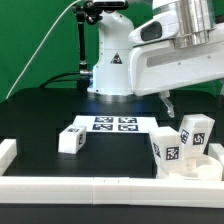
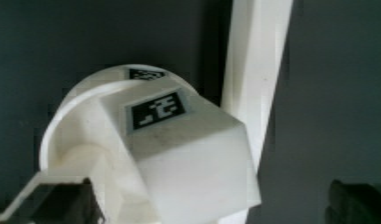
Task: Assemble stool
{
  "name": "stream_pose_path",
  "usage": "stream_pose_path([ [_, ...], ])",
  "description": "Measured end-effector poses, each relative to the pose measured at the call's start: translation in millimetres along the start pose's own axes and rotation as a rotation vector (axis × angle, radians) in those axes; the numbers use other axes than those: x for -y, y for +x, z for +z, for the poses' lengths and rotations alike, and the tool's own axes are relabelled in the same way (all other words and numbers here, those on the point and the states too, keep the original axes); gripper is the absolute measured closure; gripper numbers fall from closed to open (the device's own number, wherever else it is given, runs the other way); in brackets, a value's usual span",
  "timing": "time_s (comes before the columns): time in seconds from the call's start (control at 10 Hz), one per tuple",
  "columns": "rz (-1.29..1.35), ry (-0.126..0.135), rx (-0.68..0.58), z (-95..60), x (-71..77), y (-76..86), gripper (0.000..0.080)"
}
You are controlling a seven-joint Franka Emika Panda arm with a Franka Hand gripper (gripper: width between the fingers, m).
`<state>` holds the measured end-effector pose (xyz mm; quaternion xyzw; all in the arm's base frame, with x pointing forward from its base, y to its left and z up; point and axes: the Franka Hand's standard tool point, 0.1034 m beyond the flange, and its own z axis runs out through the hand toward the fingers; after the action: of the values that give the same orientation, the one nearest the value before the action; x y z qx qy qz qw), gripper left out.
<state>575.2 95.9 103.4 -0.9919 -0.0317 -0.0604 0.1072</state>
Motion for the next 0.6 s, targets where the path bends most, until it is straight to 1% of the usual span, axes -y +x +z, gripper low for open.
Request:
stream_pose_path([
  [0.2, -0.126, 0.0, 0.001, 0.4, -0.8, -0.3, 0.015],
  [0.3, -0.214, -0.006, 0.002, 0.7, -0.3, -0.5, 0.015],
  [0.4, -0.391, -0.027, 0.009, 1.8, 2.9, -1.4, 0.015],
  [0.6, -0.657, -0.053, 0.035, 2.5, 6.6, -1.3, 0.015],
])
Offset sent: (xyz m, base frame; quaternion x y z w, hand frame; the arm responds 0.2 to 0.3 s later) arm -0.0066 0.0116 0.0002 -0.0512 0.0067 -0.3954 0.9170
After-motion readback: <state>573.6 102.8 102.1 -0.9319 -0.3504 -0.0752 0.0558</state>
